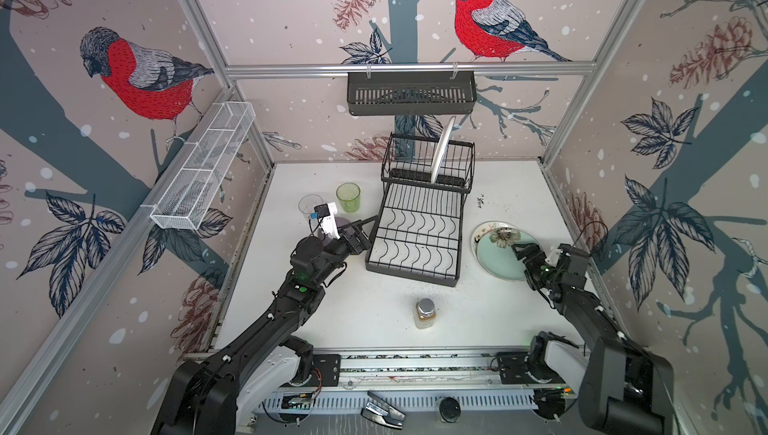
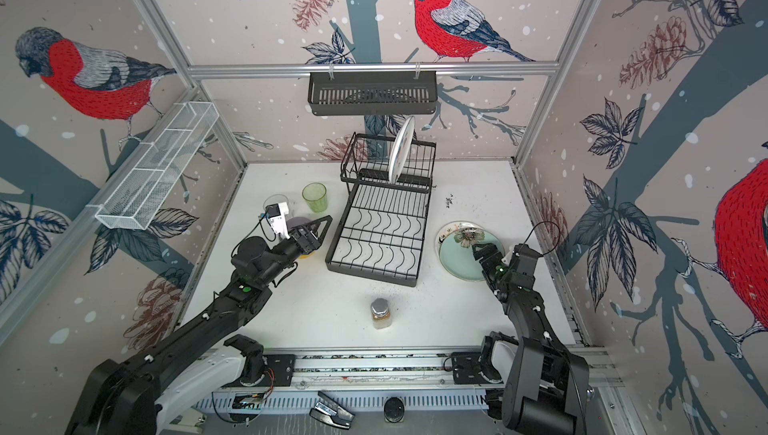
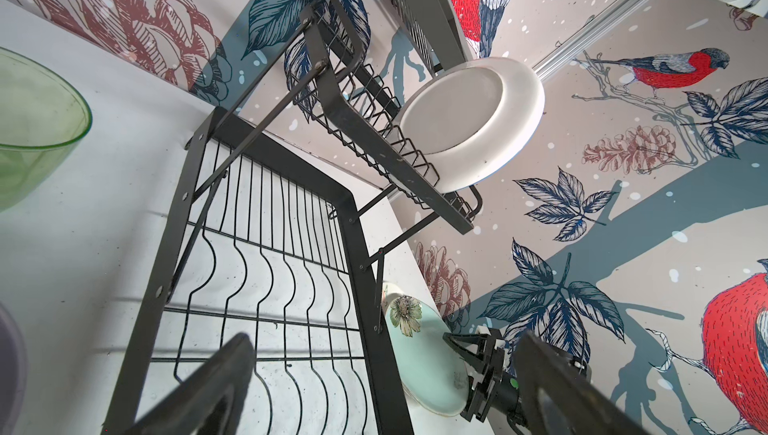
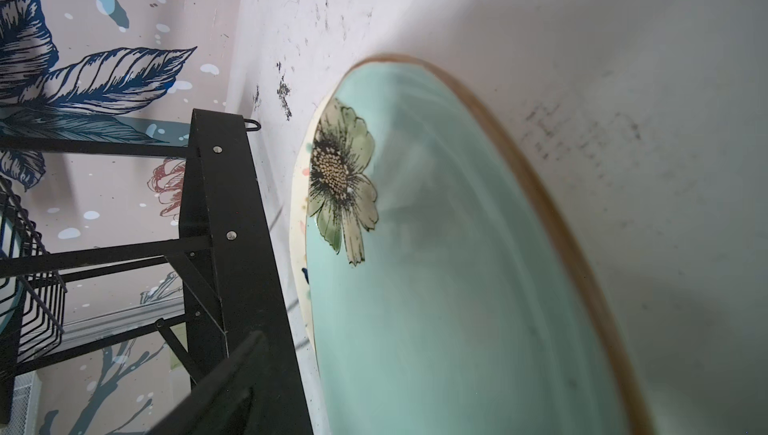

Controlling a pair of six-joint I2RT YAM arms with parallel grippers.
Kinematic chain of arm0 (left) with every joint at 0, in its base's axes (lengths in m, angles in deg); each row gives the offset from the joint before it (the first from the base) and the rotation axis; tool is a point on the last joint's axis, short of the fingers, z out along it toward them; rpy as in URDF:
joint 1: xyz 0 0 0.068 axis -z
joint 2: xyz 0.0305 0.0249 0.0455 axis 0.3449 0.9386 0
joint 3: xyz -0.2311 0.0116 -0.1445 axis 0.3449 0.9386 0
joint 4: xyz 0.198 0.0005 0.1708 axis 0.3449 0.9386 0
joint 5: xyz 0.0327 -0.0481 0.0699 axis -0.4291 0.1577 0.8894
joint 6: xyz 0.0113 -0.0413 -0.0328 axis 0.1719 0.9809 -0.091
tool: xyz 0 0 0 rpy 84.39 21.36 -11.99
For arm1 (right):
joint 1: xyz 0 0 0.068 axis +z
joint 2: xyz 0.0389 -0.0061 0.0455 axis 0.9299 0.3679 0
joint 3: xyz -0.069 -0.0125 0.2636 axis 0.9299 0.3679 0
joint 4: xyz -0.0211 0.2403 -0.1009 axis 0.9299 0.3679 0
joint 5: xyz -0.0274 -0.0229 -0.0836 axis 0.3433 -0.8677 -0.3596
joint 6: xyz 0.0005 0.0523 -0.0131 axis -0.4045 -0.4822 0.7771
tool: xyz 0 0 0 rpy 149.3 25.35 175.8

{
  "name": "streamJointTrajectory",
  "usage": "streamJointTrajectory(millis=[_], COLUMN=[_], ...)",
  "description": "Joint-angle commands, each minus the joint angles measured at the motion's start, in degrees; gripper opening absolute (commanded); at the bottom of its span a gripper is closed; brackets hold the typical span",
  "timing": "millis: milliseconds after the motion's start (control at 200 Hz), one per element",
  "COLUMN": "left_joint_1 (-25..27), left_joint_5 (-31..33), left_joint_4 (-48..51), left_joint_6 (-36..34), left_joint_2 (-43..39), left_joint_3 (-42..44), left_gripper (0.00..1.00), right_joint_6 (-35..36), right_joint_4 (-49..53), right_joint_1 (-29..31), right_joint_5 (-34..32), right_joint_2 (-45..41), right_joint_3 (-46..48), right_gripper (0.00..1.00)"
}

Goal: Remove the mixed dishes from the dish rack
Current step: 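Open the right gripper and draw it back from the stacked plates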

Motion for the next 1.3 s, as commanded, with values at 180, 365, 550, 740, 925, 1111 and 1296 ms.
streamJointTrajectory(millis=[180, 365, 550, 740, 925, 1111, 1296], left_joint_1=[0.0, 0.0, 0.0, 0.0, 0.0, 0.0, 0.0], left_joint_5=[-1.1, -1.3, -1.1, -1.3, -1.2, -1.2, -0.9], left_joint_4=[-3.8, -3.8, -4.0, -4.0, -4.0, -2.5, -0.7], left_joint_6=[1.0, 1.1, 1.1, 1.2, 1.1, 0.3, -1.7], left_joint_2=[1.7, 1.6, 1.4, 1.5, 1.7, 2.5, 3.1], left_joint_3=[-0.1, -0.1, 0.0, 0.0, 0.0, -0.6, -2.0], left_gripper=[0.98, 0.98, 0.98, 0.98, 0.98, 0.97, 0.97], right_joint_6=[8.7, 8.7, 10.6, 12.9, 13.5, 12.9, 12.1], right_joint_4=[8.2, 9.9, 14.9, 20.6, 20.6, 17.4, 15.4], right_joint_1=[0.2, 0.2, 0.6, 1.0, 1.7, 2.5, 4.9], right_joint_5=[-2.2, -3.2, -7.0, -14.6, -15.9, -10.6, -9.1], right_joint_2=[0.0, 2.4, 3.4, 5.0, 6.9, 7.3, 6.0], right_joint_3=[-6.3, -6.8, -9.8, -12.4, -13.0, -12.9, -13.2], right_gripper=[1.00, 1.00, 1.00, 1.00, 1.00, 1.00, 1.00])
